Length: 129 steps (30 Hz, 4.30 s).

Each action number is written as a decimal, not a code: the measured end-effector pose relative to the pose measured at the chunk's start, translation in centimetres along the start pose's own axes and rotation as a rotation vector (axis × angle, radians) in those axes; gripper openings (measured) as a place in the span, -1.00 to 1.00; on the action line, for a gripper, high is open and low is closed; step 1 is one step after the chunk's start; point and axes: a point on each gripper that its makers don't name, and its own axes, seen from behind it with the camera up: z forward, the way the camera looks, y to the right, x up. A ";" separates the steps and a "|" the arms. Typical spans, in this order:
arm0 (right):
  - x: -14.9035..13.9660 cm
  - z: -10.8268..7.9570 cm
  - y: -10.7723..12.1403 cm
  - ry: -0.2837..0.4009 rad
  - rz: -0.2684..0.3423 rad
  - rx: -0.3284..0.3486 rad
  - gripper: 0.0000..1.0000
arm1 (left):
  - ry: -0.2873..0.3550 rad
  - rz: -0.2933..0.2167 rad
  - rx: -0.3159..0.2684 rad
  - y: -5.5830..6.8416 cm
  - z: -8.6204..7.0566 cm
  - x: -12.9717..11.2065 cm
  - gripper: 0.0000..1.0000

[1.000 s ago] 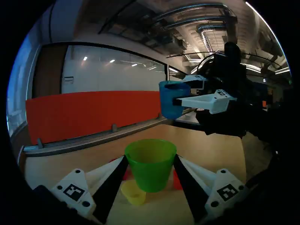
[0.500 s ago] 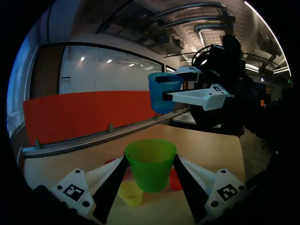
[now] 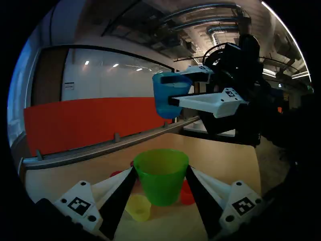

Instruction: Pour water

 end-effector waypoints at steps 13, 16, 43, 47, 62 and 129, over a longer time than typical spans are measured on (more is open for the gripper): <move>0.4 0.6 0.6 -0.015 -0.120 -0.011 0.80 | 0.003 0.005 -0.012 0.5 0.2 0.3 0.73; 0.5 0.9 0.6 -0.020 -0.147 -0.013 0.80 | 0.003 0.004 -0.014 0.6 0.3 0.3 0.72; 1.3 2.2 0.7 -0.034 -0.362 -0.035 0.80 | 0.008 0.007 -0.038 1.6 0.6 0.6 0.72; 1.1 2.3 0.7 -0.041 -0.398 -0.039 0.79 | 0.009 0.010 -0.036 1.6 0.7 0.7 0.72; 1.6 2.5 0.6 -0.026 -0.498 -0.053 0.80 | 0.018 0.004 -0.045 1.8 0.6 0.7 0.71; 3.9 2.1 3.2 -0.001 -0.783 -0.132 0.80 | 0.024 0.011 -0.060 2.4 0.5 1.4 0.71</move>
